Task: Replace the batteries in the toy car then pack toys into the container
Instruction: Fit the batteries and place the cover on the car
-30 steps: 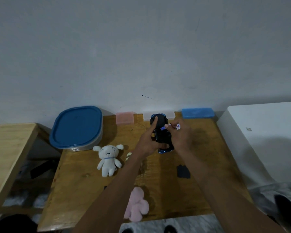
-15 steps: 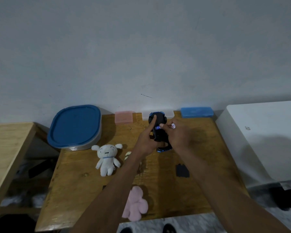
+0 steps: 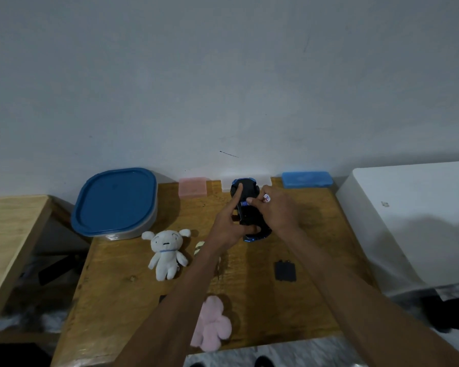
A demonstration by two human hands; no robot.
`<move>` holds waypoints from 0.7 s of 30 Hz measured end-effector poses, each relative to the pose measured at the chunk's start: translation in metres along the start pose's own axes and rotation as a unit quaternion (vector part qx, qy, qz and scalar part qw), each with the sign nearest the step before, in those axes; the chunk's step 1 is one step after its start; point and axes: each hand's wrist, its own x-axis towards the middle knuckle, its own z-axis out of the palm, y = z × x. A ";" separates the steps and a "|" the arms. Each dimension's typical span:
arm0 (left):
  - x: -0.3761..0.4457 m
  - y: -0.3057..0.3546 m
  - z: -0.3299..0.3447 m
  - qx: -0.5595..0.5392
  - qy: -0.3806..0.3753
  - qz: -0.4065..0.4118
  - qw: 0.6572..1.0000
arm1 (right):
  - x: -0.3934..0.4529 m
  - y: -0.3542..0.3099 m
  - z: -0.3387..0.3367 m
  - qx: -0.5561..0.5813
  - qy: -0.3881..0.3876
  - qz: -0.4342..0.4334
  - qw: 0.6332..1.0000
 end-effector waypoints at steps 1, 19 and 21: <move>0.000 0.001 -0.001 -0.006 -0.004 -0.004 1.000 | 0.001 0.000 -0.003 0.017 -0.014 0.009 1.000; -0.001 -0.001 -0.005 -0.009 -0.030 0.001 0.999 | -0.006 0.006 -0.016 0.130 -0.091 -0.005 0.987; -0.001 -0.002 -0.006 -0.007 -0.031 0.001 0.999 | -0.008 0.006 -0.015 0.150 -0.082 -0.012 0.985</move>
